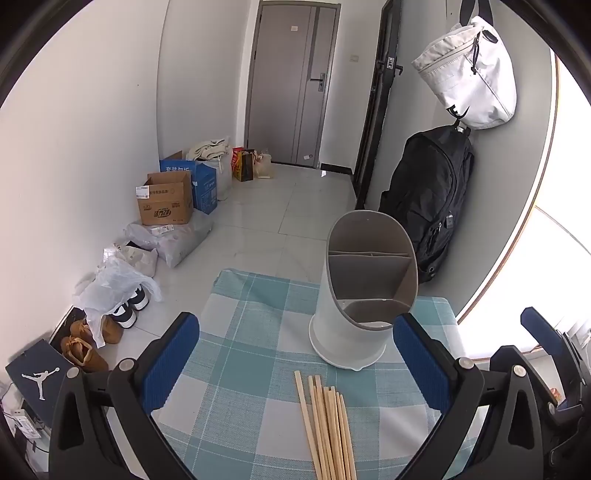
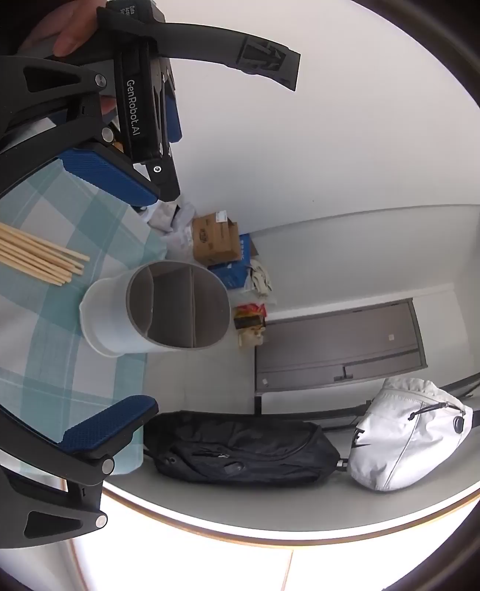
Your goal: Organize utensils
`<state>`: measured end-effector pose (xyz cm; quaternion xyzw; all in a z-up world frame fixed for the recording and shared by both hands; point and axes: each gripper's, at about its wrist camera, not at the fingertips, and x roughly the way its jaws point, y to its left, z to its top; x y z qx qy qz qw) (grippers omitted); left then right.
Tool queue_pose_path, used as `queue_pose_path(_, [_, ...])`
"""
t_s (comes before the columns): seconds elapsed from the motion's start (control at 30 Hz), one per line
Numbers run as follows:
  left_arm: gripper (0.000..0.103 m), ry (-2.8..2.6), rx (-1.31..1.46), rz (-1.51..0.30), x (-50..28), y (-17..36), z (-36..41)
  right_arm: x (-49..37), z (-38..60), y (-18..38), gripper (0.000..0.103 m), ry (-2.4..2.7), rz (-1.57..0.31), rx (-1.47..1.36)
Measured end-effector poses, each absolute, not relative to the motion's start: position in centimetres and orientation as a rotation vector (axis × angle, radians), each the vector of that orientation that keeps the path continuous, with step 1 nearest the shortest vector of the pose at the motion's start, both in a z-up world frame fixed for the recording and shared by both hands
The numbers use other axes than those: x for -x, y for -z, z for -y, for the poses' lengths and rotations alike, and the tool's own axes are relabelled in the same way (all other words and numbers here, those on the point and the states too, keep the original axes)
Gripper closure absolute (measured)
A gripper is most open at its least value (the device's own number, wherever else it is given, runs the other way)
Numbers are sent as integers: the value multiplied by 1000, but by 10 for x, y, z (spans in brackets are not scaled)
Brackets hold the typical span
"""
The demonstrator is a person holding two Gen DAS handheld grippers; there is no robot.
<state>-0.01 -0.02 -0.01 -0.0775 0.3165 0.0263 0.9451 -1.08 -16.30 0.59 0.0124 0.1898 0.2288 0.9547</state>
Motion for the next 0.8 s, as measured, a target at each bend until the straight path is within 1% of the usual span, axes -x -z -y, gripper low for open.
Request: queue_pose_path(0.8, [1,-54,167,-650,-1,3,-1,12,161,-5,0,-468,-374,-18])
